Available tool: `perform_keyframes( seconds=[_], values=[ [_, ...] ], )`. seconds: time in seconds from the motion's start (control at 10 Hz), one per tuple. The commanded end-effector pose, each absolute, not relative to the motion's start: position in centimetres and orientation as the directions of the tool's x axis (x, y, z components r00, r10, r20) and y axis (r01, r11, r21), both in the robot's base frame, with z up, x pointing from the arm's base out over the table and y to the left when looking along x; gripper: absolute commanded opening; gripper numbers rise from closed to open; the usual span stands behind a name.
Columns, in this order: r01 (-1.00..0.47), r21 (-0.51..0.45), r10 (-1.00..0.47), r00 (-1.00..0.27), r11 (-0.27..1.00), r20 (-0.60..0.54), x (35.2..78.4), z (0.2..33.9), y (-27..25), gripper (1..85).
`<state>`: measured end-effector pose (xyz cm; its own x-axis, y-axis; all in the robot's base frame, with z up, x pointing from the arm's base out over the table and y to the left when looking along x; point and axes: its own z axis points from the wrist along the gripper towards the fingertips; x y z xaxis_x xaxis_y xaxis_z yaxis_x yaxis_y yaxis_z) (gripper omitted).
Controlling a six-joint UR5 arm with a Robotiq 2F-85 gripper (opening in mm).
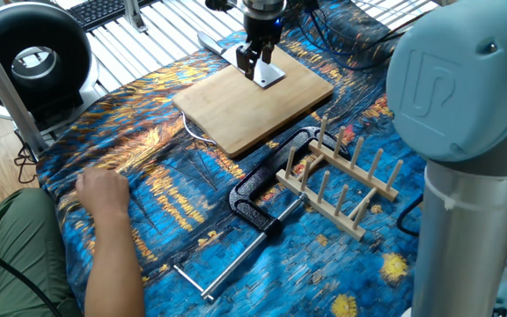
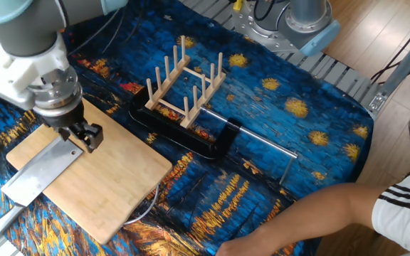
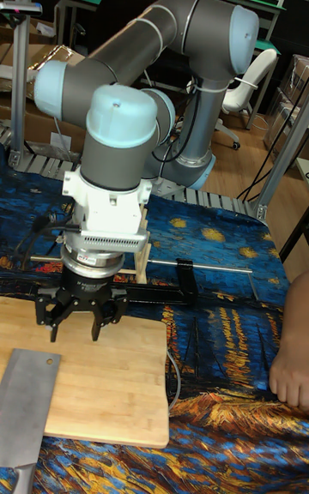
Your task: Put the knife on the knife rack
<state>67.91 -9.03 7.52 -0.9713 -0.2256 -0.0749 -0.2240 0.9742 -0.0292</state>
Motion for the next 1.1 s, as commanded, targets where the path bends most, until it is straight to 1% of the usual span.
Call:
perform_keyframes(
  seconds=[0.0,0.2,0.3,0.5,0.6,0.8,1.0],
  values=[
    [-0.212,-0.021,-0.213,-0.974,0.977,-0.079,67.5,7.9,-8.8,63.0],
    [-0.164,-0.021,-0.165,-0.982,0.986,-0.093,67.5,8.3,-8.7,64.3],
    [-0.141,-0.049,-0.146,-0.982,0.989,-0.12,68.3,8.4,-9.4,64.7],
    [-0.091,-0.027,-0.094,-0.984,0.995,-0.153,69.1,8.5,-8.9,64.7],
    [-0.088,-0.028,-0.092,-0.982,0.996,-0.168,69.5,8.6,-8.9,64.7],
    [-0.142,-0.069,-0.153,-0.967,0.988,-0.202,70.5,8.8,-9.5,66.0],
    [-0.184,-0.146,-0.211,-0.956,0.972,-0.205,71.9,8.9,-11.5,66.7]
  ],
)
